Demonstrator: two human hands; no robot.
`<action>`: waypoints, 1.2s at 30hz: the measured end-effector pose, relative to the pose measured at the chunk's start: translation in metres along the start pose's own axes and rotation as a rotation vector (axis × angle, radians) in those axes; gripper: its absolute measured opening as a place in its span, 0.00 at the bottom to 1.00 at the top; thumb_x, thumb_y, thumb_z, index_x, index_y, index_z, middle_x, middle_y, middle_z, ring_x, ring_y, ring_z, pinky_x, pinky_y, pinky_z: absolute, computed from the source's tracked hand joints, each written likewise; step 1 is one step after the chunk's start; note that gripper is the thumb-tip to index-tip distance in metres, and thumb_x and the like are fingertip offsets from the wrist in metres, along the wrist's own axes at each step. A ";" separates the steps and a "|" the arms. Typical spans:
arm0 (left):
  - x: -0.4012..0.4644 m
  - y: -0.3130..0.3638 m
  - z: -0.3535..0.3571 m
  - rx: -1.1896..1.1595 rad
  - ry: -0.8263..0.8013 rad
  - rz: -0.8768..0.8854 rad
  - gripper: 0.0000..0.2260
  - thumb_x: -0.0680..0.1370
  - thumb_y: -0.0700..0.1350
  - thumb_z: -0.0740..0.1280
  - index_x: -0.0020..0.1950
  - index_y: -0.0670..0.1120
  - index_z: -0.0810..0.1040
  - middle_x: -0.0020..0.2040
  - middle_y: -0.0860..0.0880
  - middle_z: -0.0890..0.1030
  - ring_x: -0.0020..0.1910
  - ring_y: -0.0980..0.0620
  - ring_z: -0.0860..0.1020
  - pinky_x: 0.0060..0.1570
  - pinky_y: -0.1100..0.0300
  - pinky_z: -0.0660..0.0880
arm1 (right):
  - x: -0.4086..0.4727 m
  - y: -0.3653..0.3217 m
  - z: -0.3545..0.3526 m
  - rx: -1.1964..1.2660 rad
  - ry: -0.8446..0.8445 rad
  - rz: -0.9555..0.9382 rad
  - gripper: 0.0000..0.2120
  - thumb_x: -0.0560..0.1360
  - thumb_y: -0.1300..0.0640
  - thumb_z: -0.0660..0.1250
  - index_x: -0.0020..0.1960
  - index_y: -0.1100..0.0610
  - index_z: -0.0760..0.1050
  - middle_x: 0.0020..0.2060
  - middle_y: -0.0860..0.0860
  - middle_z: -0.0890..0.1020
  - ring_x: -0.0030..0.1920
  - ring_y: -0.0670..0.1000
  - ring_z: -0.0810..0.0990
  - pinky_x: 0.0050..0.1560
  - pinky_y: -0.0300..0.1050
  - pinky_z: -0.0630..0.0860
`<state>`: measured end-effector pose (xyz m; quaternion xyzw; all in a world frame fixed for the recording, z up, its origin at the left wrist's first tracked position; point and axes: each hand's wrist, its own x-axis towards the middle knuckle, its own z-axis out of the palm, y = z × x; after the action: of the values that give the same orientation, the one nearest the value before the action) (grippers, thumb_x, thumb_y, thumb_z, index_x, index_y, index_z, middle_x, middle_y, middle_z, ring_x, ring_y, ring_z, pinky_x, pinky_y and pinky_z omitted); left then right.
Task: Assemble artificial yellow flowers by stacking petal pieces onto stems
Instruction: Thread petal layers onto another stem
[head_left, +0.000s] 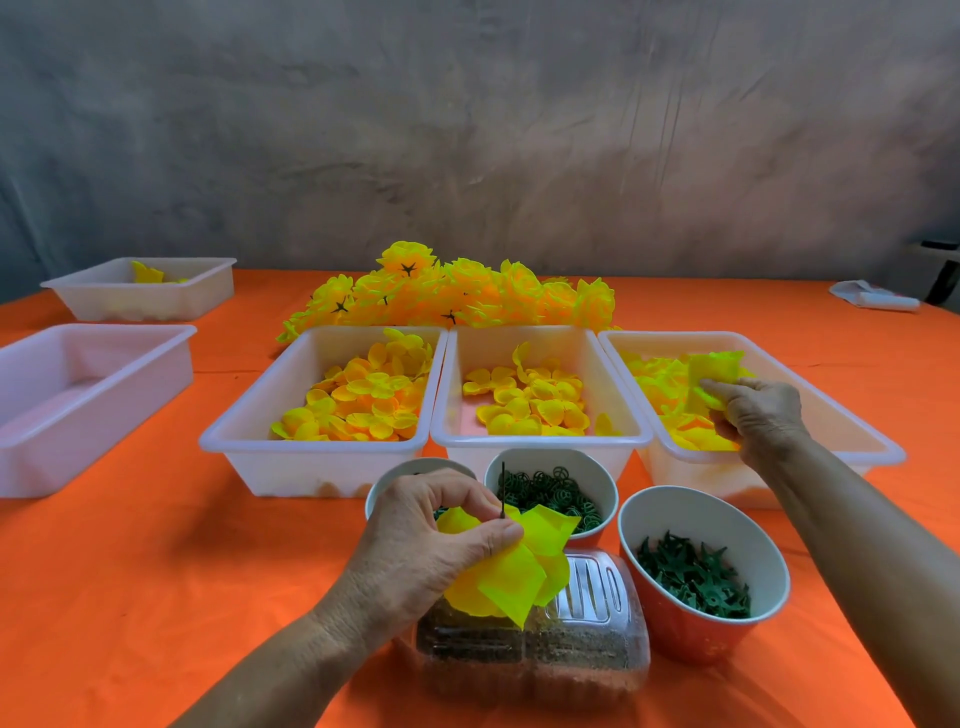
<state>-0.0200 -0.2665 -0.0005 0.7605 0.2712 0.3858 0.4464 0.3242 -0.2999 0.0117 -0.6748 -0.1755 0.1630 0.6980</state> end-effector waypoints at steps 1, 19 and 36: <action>0.000 0.000 0.000 -0.002 0.003 0.000 0.07 0.59 0.54 0.75 0.32 0.54 0.82 0.39 0.55 0.83 0.43 0.58 0.80 0.49 0.57 0.77 | -0.002 -0.001 0.000 -0.009 -0.010 0.005 0.07 0.70 0.64 0.73 0.44 0.59 0.75 0.19 0.48 0.73 0.20 0.45 0.70 0.20 0.33 0.65; 0.000 0.002 0.000 0.024 -0.001 -0.011 0.05 0.61 0.52 0.76 0.31 0.55 0.81 0.39 0.55 0.83 0.43 0.59 0.80 0.51 0.55 0.76 | -0.014 -0.010 0.003 -0.002 -0.097 0.041 0.22 0.72 0.65 0.71 0.64 0.65 0.70 0.34 0.55 0.74 0.31 0.50 0.68 0.33 0.42 0.64; -0.001 0.007 0.000 0.023 0.021 -0.021 0.06 0.61 0.50 0.77 0.30 0.52 0.81 0.39 0.51 0.83 0.44 0.54 0.81 0.52 0.49 0.77 | -0.036 -0.015 -0.005 0.208 -0.132 -0.022 0.09 0.74 0.66 0.67 0.40 0.55 0.73 0.23 0.47 0.79 0.24 0.42 0.79 0.25 0.31 0.73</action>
<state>-0.0202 -0.2710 0.0056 0.7586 0.2883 0.3856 0.4389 0.2949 -0.3215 0.0255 -0.5846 -0.2108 0.2167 0.7529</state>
